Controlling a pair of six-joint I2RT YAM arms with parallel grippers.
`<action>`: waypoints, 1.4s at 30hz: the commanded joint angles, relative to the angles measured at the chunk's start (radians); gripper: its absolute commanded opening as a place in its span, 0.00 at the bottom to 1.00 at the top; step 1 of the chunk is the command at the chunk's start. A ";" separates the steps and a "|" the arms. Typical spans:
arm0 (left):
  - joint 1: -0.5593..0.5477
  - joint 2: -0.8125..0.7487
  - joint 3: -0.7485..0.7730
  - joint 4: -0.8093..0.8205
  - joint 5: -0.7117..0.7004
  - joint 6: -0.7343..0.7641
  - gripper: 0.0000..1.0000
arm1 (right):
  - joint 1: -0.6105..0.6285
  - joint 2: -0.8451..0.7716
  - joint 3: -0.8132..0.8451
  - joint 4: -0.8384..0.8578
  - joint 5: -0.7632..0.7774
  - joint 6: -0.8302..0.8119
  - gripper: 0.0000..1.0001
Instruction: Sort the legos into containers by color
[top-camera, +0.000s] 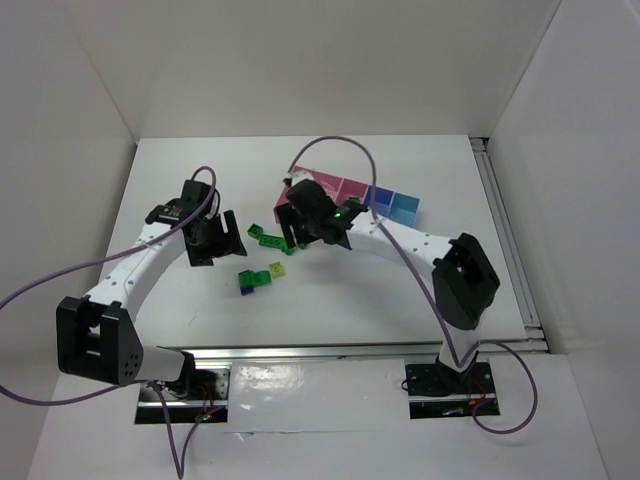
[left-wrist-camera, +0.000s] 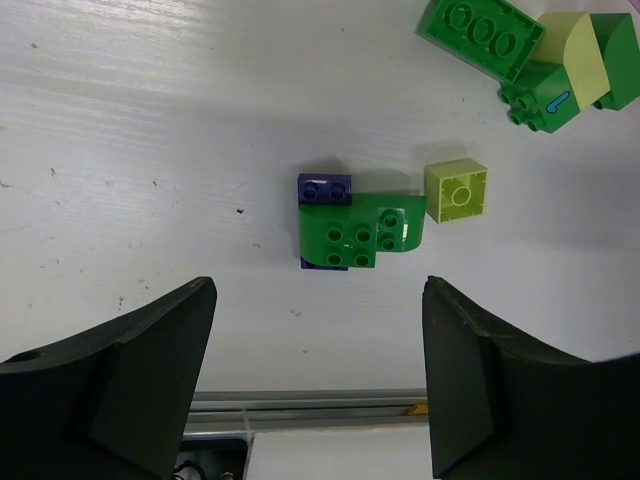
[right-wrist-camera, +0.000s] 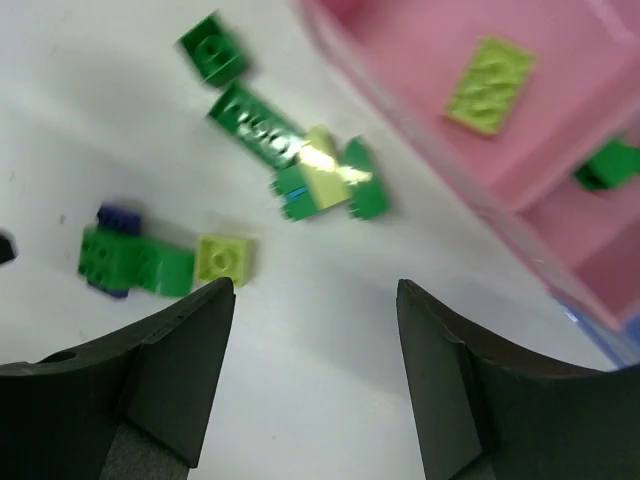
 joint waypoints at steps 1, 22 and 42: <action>-0.004 0.016 0.013 0.010 -0.004 -0.033 0.86 | 0.055 0.082 0.068 -0.038 -0.071 -0.097 0.73; 0.064 -0.022 -0.065 0.036 0.014 -0.111 0.85 | 0.126 0.366 0.223 -0.071 -0.154 0.012 0.68; 0.073 0.064 -0.083 0.065 0.115 -0.051 0.87 | 0.035 0.133 0.158 -0.035 0.010 0.055 0.28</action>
